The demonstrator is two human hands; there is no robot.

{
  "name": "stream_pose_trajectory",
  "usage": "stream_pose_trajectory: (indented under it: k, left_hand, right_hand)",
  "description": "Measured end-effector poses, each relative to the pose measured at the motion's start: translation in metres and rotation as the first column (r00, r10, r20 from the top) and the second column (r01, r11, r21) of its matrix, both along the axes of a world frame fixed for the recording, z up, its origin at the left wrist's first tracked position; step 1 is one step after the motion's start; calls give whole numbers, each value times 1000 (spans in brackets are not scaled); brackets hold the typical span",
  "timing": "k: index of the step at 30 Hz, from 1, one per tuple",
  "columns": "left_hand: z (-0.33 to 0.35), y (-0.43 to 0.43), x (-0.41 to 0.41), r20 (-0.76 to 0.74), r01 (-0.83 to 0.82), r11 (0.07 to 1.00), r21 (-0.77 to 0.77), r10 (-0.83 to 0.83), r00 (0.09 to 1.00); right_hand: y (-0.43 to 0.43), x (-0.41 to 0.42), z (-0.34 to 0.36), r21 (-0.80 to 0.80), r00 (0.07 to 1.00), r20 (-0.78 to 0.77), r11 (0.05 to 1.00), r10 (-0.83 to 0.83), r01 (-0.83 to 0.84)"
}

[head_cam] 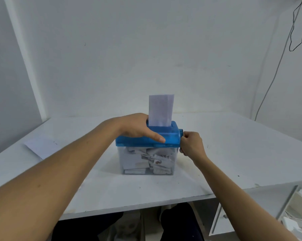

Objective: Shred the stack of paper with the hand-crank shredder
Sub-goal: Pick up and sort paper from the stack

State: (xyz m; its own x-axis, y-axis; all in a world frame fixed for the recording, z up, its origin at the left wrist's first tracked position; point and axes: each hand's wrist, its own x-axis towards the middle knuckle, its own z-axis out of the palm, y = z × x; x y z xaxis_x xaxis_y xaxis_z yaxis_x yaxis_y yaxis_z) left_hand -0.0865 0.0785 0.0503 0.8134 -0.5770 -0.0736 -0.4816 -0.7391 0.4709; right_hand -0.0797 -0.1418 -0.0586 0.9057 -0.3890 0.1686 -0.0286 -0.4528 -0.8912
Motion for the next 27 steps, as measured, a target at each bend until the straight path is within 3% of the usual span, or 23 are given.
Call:
stream_pose_trajectory:
  k: [7, 10, 13, 15, 20, 27]
  left_hand:
    - [-9, 0, 7, 71, -57, 998, 10, 57, 996]
    - [-4, 0, 4, 54, -50, 999, 9, 50, 997]
    - [-5, 0, 5, 28, -38, 999, 25, 37, 999]
    - [-5, -2, 6, 37, -37, 999, 31, 36, 999]
    - [-2, -3, 2, 11, -12, 1000, 27, 11, 1000]
    - [-11, -1, 8, 46, -47, 999, 11, 47, 998]
  right_hand:
    - [9, -71, 15, -52, 995, -40, 995, 86, -88]
    - [-3, -108, 59, 30, 966, 41, 966, 254, -256]
    - [-11, -109, 80, -93, 919, -11, 915, 394, -393]
    - [-11, -99, 77, -22, 907, 39, 908, 419, -418]
    - [5, -73, 82, 157, 944, 280, 962, 174, -224]
    - [1, -24, 103, 69, 958, 278, 994, 65, -87]
